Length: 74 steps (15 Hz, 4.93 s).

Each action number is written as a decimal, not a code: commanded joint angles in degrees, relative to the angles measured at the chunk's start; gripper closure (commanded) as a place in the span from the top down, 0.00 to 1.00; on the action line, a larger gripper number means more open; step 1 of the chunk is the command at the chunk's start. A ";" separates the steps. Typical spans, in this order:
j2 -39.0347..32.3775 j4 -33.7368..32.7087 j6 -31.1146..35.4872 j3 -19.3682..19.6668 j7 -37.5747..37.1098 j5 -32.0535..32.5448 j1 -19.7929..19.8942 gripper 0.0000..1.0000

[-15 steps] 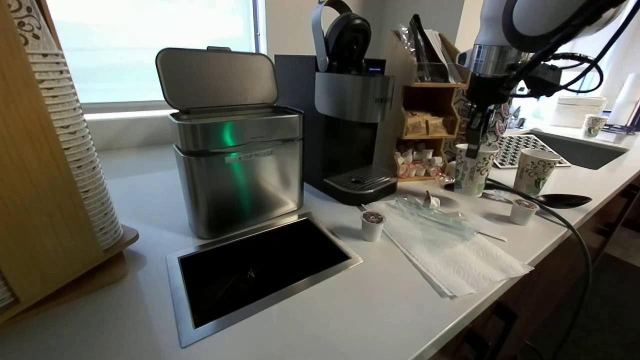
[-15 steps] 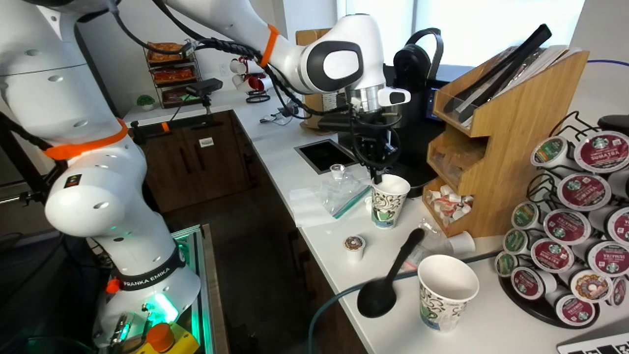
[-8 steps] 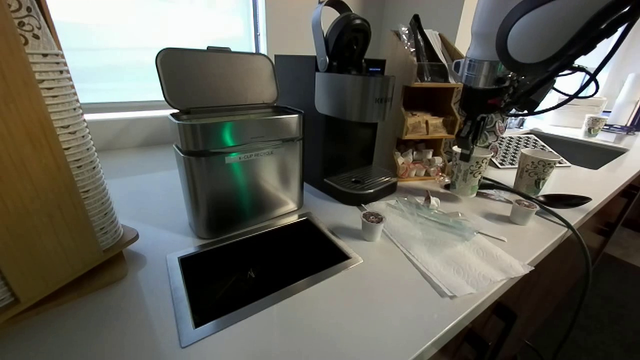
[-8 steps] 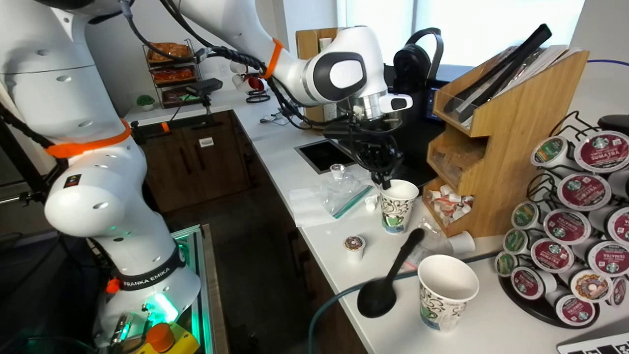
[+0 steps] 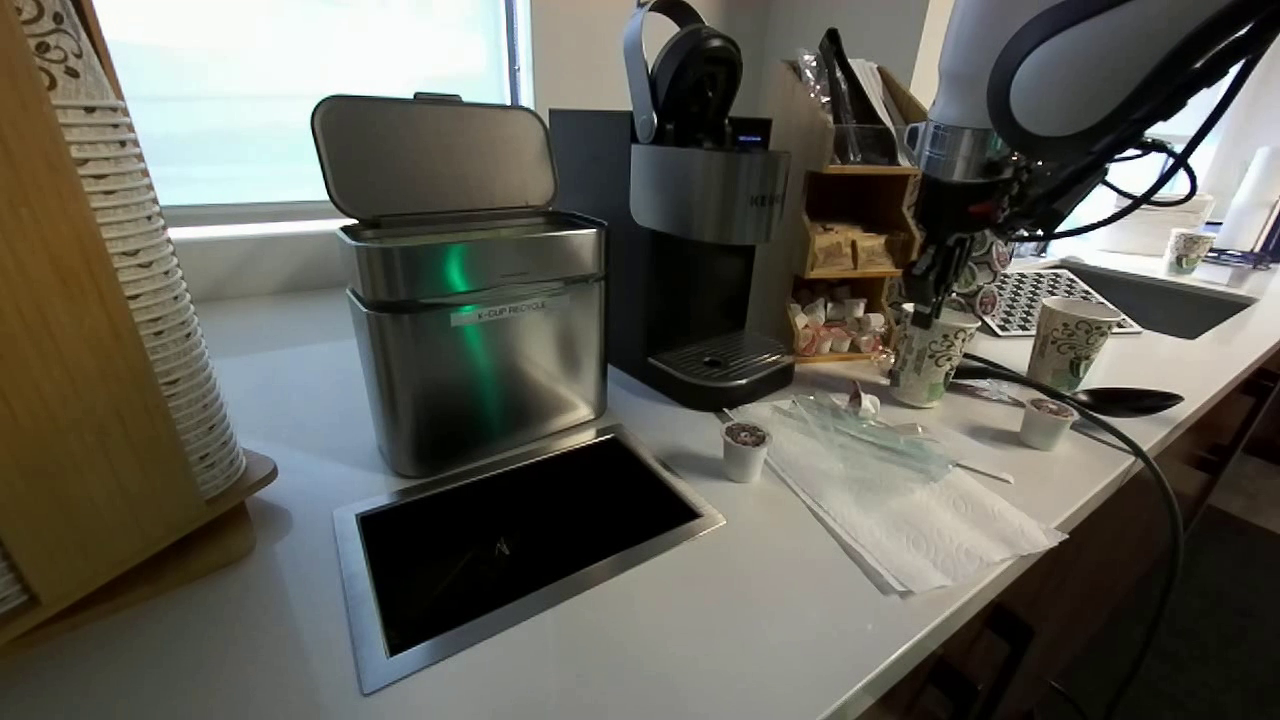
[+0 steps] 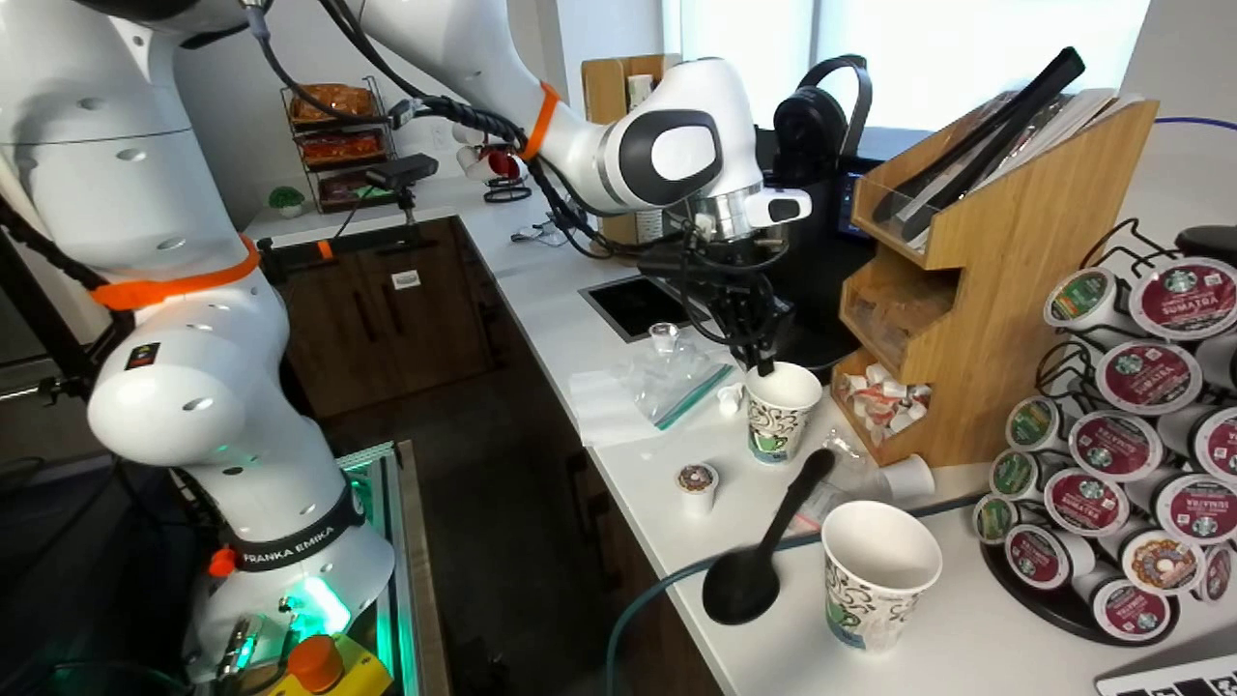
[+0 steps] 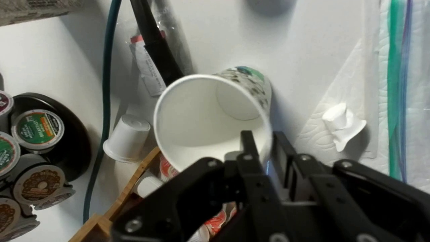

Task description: Remove the top paper cup from the stacked cups and then remove the stirrer in the bottom cup and place it on the counter top

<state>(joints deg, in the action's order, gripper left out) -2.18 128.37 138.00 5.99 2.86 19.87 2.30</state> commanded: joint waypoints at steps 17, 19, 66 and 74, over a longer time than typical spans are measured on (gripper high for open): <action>14.07 4.38 -1.79 3.80 4.98 -0.87 6.88 1.00; 14.05 4.08 -1.80 3.60 5.12 -0.84 6.95 1.00; -5.06 -16.28 -14.64 13.32 48.41 -11.41 17.21 0.96; -4.81 -16.29 -14.64 13.30 48.42 -11.43 17.33 0.96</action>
<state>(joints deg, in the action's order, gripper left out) -6.93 112.36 123.61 20.27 51.33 8.34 18.68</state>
